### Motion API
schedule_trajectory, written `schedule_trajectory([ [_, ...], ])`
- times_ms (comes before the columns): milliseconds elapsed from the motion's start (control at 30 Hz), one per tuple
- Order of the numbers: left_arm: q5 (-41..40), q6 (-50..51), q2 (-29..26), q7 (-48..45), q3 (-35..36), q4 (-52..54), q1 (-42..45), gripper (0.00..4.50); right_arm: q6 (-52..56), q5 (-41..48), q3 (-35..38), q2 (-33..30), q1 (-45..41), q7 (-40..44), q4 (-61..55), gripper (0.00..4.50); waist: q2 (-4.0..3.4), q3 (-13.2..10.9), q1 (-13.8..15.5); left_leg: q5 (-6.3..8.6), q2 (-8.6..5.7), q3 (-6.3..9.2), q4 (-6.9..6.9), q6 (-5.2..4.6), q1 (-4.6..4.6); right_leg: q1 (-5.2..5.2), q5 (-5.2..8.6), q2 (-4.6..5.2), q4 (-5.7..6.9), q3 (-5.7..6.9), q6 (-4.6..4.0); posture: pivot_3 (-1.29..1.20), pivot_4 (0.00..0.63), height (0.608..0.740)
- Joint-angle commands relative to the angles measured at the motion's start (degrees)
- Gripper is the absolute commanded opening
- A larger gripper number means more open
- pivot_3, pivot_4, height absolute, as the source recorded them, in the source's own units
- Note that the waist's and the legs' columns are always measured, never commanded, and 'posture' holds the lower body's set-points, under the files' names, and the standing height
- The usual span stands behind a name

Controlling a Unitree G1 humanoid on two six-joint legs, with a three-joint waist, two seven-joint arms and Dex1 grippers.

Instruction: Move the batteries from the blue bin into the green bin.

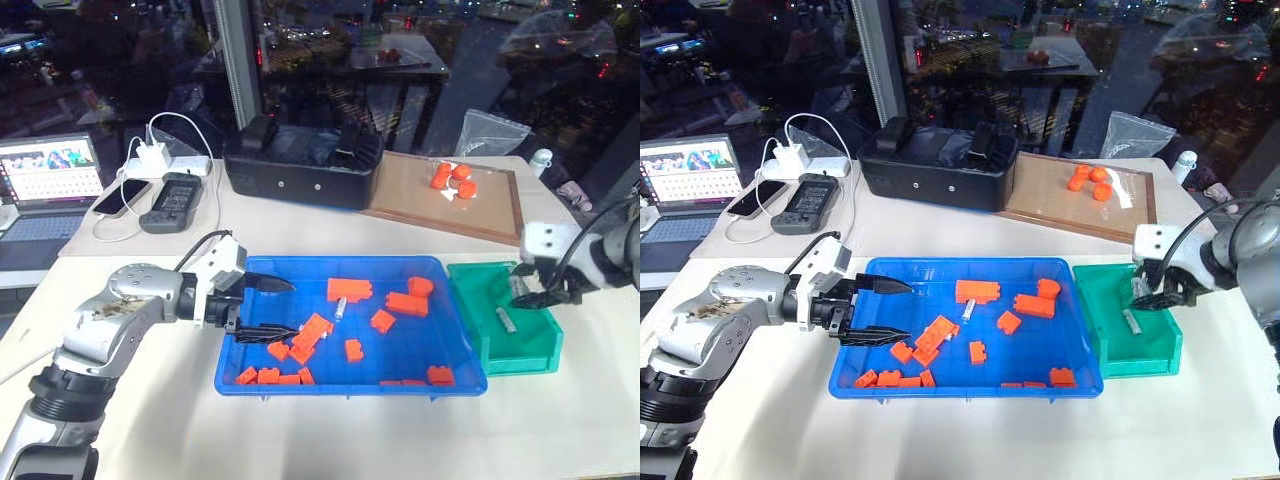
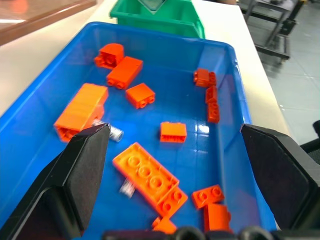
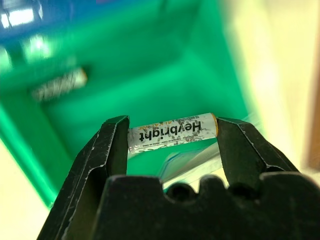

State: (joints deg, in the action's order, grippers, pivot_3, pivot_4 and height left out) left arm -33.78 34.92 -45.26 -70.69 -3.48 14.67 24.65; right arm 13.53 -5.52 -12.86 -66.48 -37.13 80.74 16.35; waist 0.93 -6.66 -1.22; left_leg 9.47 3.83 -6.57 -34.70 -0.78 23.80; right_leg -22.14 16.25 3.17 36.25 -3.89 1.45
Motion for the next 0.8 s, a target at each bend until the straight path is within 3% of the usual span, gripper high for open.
schedule_trajectory([
  [33, -0.19, -0.61, -0.50, 0.76, 1.37, 2.05, -0.19, 4.50, -2.24, -1.45, -0.14, 0.93, 1.14, -1.71, -1.45, 2.50, -0.02, -0.01, -0.06, 0.00, 0.00, 0.01, 0.00, 0.00, -0.01, 0.00, 0.00, -0.02, 0.01, 0.00, 0.00, 0.00, 0.150, 0.738],
  [100, -0.68, 0.02, -0.98, 1.40, 2.26, 3.17, -1.18, 4.50, -1.67, -1.46, 0.02, 1.47, 1.76, -1.64, -2.23, 3.50, -0.03, -0.01, 0.19, 0.00, -0.01, 0.00, -0.02, 0.00, -0.01, 0.01, 0.01, -0.02, 0.02, 0.00, 0.02, 0.00, 0.150, 0.738],
  [233, -2.99, 2.09, -1.69, 3.36, 5.47, 6.19, -4.19, 4.50, -0.89, -1.94, 0.73, 1.24, 0.42, -1.84, -2.87, 4.44, -0.06, -0.03, 0.39, 0.00, -0.02, -0.02, -0.04, 0.00, 0.01, 0.02, 0.01, 0.03, 0.00, 0.00, 0.07, 0.00, 0.150, 0.738],
  [367, -3.24, 3.04, -3.33, 5.08, 8.31, 7.99, -6.85, 4.50, 6.42, 1.43, 3.39, 0.43, -5.41, 1.33, -8.81, 4.44, -0.27, -0.13, 0.39, 0.00, -0.02, -0.01, -0.05, 0.01, 0.00, -0.01, 0.00, 0.05, 0.00, 0.00, 0.08, 0.00, 0.150, 0.738],
  [567, -0.90, 2.04, -4.97, 6.43, 8.25, 7.53, -9.08, 4.50, 16.60, 9.93, 0.70, 14.15, -11.15, 0.44, -21.04, 4.44, -0.10, -0.03, -0.34, 0.00, 0.13, 0.06, 0.03, 0.01, -0.16, 0.08, -0.01, -0.10, 0.02, -0.02, 0.00, 0.00, 0.150, 0.738],
  [800, 0.14, 1.93, -7.89, 7.47, 11.02, 8.52, -12.82, 4.50, 1.01, -0.06, -11.78, 25.10, -12.87, -4.88, -11.83, 4.44, -0.05, -0.07, 0.86, 0.01, 0.00, -0.19, -0.04, 0.03, 0.00, -0.15, 0.13, 0.09, -0.10, 0.23, -0.15, 0.00, 0.150, 0.738],
])
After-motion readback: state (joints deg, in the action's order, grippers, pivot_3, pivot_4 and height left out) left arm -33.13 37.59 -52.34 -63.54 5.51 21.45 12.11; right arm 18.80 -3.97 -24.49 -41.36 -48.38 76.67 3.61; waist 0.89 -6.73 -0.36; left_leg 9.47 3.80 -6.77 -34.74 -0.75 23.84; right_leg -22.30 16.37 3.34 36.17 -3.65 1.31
